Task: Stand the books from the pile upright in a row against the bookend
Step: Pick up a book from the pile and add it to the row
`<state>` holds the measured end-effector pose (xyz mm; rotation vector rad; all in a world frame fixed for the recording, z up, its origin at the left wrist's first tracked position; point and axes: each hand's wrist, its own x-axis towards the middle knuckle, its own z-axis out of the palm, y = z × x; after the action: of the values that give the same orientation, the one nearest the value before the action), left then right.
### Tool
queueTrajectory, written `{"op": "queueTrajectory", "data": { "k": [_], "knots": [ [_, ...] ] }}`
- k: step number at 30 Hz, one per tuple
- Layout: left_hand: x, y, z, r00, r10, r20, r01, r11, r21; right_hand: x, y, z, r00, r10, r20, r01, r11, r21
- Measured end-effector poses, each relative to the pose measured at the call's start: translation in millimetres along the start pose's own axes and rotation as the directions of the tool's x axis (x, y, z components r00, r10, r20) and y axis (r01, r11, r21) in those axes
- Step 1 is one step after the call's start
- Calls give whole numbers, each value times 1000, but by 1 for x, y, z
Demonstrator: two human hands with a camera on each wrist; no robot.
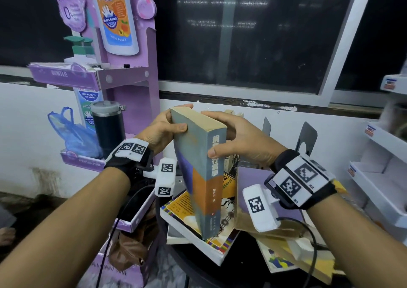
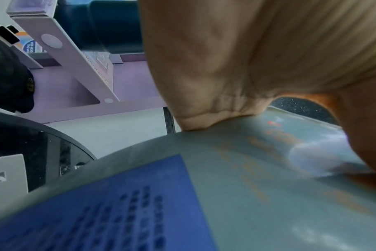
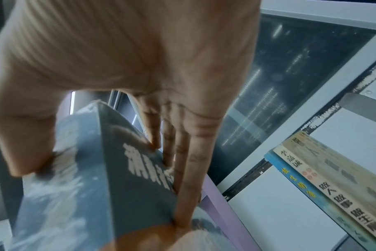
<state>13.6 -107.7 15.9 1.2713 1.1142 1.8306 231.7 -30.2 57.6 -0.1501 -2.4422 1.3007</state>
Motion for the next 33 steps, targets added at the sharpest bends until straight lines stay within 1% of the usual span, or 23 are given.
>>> {"op": "queueTrajectory", "data": {
  "k": [3, 7, 10, 13, 18, 24, 28, 33],
  "knots": [
    [-2, 2, 4, 1000, 12, -28, -12, 1000, 0, -5, -6, 1, 997, -5, -83, 0, 998, -67],
    [-1, 4, 13, 999, 16, -50, -15, 1000, 23, -6, -12, 0, 978, 1, -208, -51, 970, -236],
    [0, 6, 18, 997, 16, -79, -11, 998, 54, -7, -21, 0, 967, 13, -253, -105, 930, -353],
    [1, 9, 22, 995, 28, -98, -21, 998, 66, -6, -26, 0, 963, 29, -267, -150, 883, -444],
    [2, 16, 25, 990, 73, -123, -60, 993, 104, -8, -27, -3, 956, 94, -278, -209, 882, -421],
    [6, 26, 30, 994, 74, -85, -59, 984, 165, -8, -23, -3, 939, 2, -343, -154, 896, -416],
    [14, 34, 34, 994, 69, -80, -52, 979, 199, -6, -19, -8, 918, -27, -396, -122, 930, -346],
    [27, 38, 44, 993, 90, -83, -71, 975, 211, -6, -25, -23, 887, -50, -459, -112, 941, -320]
  ]
}}
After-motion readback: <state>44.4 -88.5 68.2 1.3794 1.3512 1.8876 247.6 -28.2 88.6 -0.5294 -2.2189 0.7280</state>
